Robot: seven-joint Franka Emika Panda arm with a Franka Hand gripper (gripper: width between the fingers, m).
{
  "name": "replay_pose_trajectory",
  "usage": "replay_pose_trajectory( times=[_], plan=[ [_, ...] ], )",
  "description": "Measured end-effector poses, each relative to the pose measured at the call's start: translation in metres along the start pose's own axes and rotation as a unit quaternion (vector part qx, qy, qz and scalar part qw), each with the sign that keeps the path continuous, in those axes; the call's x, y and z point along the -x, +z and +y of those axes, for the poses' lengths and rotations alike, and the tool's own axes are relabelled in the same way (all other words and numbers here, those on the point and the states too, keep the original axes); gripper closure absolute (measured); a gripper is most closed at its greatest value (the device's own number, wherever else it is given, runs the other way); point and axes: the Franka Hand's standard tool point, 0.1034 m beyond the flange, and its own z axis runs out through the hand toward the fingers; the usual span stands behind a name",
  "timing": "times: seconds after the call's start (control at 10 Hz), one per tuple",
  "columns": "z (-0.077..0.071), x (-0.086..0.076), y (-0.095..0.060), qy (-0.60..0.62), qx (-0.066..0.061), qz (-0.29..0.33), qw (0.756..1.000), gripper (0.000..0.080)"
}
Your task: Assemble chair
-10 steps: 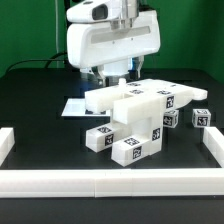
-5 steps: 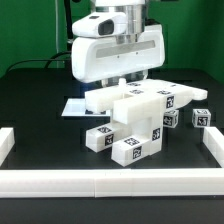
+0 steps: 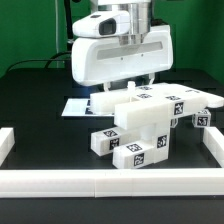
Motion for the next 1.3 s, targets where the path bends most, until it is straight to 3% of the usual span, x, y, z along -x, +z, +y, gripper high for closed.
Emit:
replay_pose_trajectory(
  times=[0.4, 0.5, 0.6, 0.7, 0.9, 1.3],
  plan=[
    [0.000, 0.001, 0.001, 0.001, 0.000, -0.001, 1.000, 0.0151],
    [-0.002, 0.001, 0.001, 0.020, -0.004, -0.003, 1.000, 0.0151],
    [-0.006, -0.002, 0.001, 0.063, -0.016, -0.012, 0.998, 0.0151],
    [-0.008, -0.011, -0.001, 0.087, -0.020, -0.015, 0.996, 0.0151],
    [-0.009, -0.030, 0.001, 0.116, -0.017, -0.009, 0.993, 0.0151],
    [0.006, -0.054, 0.002, 0.136, -0.014, -0.001, 0.991, 0.0151]
  ],
)
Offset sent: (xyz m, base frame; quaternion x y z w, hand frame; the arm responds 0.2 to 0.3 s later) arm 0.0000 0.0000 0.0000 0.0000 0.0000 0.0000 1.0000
